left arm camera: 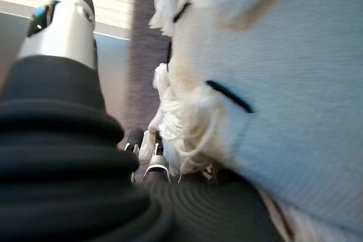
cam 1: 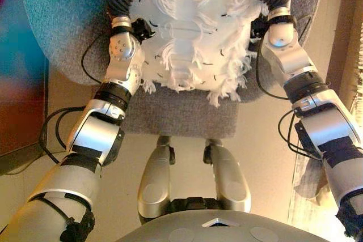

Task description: Pick up the cushion and take it to the sofa

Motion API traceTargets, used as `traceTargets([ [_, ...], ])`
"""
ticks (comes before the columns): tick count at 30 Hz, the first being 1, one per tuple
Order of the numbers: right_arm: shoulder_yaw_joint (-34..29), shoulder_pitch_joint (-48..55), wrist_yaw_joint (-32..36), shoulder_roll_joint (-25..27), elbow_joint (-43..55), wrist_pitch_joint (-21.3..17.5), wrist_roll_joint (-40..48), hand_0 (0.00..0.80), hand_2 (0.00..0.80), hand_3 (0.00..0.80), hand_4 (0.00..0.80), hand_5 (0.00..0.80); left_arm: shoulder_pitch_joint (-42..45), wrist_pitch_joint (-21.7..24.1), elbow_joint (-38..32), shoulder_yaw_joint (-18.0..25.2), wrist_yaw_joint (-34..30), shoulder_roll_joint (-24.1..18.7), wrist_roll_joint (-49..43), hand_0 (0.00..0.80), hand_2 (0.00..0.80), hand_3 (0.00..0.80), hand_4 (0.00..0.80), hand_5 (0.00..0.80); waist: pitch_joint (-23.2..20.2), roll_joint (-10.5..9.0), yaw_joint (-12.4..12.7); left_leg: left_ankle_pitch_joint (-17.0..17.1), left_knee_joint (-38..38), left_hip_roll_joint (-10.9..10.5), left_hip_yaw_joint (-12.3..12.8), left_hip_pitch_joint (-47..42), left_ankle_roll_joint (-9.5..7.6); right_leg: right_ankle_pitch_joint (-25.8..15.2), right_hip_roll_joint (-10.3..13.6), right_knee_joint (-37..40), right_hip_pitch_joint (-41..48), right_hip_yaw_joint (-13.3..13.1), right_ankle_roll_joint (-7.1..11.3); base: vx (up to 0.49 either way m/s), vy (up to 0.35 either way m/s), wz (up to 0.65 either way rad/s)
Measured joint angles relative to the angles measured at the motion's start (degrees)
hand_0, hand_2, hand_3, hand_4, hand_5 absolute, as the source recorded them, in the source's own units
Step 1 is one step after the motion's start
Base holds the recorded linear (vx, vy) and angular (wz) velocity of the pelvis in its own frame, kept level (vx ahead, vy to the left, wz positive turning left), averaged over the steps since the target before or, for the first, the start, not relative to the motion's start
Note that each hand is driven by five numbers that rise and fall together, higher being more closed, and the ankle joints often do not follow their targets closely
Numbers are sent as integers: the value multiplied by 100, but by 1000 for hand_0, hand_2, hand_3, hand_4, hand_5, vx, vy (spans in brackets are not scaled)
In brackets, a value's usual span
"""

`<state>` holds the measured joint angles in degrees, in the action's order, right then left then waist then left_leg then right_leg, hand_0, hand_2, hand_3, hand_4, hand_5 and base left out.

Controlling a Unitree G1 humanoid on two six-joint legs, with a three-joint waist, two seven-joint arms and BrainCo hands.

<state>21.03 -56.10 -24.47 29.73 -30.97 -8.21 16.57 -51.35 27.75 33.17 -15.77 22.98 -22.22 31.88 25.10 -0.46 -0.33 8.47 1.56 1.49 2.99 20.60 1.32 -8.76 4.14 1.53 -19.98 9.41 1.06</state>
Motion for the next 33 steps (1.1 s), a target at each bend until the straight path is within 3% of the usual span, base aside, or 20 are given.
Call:
traceTargets([
  [8, -1112, 2078, 203, -38, 2533, -62, -895, 0, 0, 0, 0, 0, 1722, 194, -2833, 647, -325, -205, -446, 0, 0, 0, 0, 0, 0, 1, 118, -10, 153, -9, -24, -633, 10, 28, -6, 187, 680, 57, 18, 121, -10, 5],
  [12, -1905, 3298, 533, -204, 3879, -586, -987, 0, 0, 0, 0, 0, 2856, 425, -3863, 1046, -595, -188, -751, 0, 0, 0, 0, 0, -62, 48, 118, -54, 335, -27, -42, -1140, 32, 83, -2, 289, 1155, 59, 57, 160, 42, 4],
  [18, -2659, 4735, 815, -199, 4257, -927, -966, 0, 0, 0, 0, 0, 4206, 497, -4274, 1393, -843, -140, -768, 0, 0, 0, 0, 0, -696, 168, 106, -186, 342, -49, -16, -1557, 2, 184, 17, 355, 1588, 42, 98, 89, 0, -2],
  [28, -2667, 5109, 1264, -167, 4263, -1020, -794, 0, 0, 0, 0, 0, 4554, 386, -4308, 1407, -989, -106, -753, 0, 0, 0, 0, 0, -1855, 192, 99, -432, 375, 13, 32, -2230, 73, 440, -46, 372, 2215, -37, 127, 112, -3, -4],
  [33, -2672, 5581, 1491, -199, 4264, -911, -742, 0, 0, 0, 0, 0, 5076, 154, -4307, 1517, -1260, -93, -734, 0, 0, 0, 0, 0, -2021, 161, 103, -462, 380, 35, 28, -2391, 82, 478, -66, 378, 2372, -37, 114, 49, -4, 0],
])
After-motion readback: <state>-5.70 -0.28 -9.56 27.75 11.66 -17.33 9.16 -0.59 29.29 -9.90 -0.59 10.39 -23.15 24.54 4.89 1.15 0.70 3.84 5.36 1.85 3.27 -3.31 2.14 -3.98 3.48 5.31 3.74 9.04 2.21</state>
